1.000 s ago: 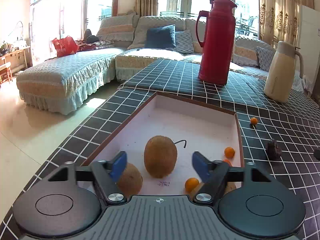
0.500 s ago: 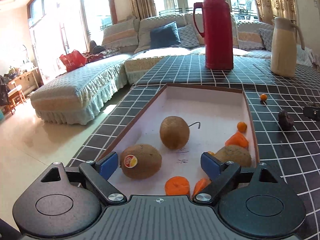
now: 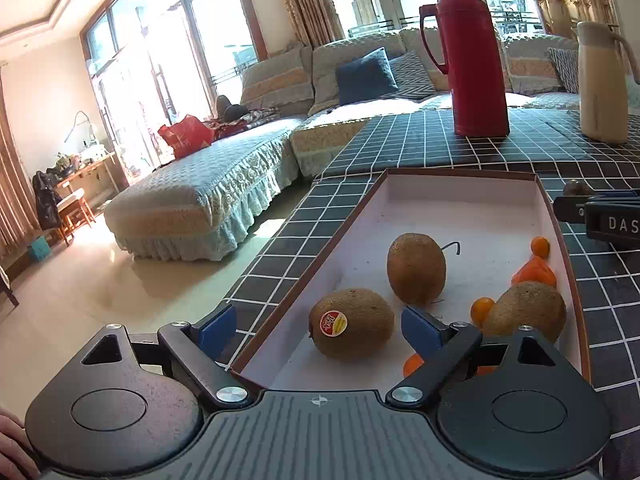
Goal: Organize fruits
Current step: 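Carry the dark nut over the box tray and open the right tool, then move the right tool to the last dark nut and close on it, then close the left tool on the last kumquat while the right tool holds its nut, then carry the kumquat into the box tray and open the left tool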
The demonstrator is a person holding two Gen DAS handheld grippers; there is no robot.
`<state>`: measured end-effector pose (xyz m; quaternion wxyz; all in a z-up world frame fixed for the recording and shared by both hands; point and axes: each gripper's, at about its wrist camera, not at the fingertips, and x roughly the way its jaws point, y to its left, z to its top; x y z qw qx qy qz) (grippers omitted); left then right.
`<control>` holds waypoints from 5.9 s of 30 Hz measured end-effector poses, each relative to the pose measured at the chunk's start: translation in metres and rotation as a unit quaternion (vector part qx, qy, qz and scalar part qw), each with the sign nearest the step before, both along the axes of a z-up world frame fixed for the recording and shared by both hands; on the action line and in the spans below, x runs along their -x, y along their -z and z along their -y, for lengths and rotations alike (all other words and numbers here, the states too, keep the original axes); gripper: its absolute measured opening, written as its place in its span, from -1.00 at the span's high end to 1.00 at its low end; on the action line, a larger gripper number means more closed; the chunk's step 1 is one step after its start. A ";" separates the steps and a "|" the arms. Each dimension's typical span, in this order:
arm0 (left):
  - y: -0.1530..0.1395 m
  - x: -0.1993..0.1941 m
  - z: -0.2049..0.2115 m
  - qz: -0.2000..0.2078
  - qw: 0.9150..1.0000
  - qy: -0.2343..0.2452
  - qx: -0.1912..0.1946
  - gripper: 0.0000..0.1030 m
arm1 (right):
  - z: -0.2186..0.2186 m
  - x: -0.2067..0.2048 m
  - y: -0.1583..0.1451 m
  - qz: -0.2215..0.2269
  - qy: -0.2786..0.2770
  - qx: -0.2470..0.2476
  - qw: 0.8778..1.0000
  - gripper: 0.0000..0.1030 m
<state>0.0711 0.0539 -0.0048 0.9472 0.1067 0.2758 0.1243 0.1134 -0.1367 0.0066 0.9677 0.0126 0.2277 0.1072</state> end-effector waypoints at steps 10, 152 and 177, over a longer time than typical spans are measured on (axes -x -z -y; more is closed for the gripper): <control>0.001 0.000 -0.013 -0.004 1.000 -0.016 0.017 -0.80 | -0.030 -0.021 0.013 -0.028 -0.048 0.023 0.998 0.26; 0.040 -0.169 0.227 -0.051 0.967 0.156 0.196 0.57 | 0.197 -0.027 0.044 -0.085 0.301 -0.005 0.950 0.27; -0.007 -0.036 0.082 0.020 0.972 0.158 0.171 0.57 | 0.168 -0.010 0.030 -0.061 0.263 -0.002 0.963 0.27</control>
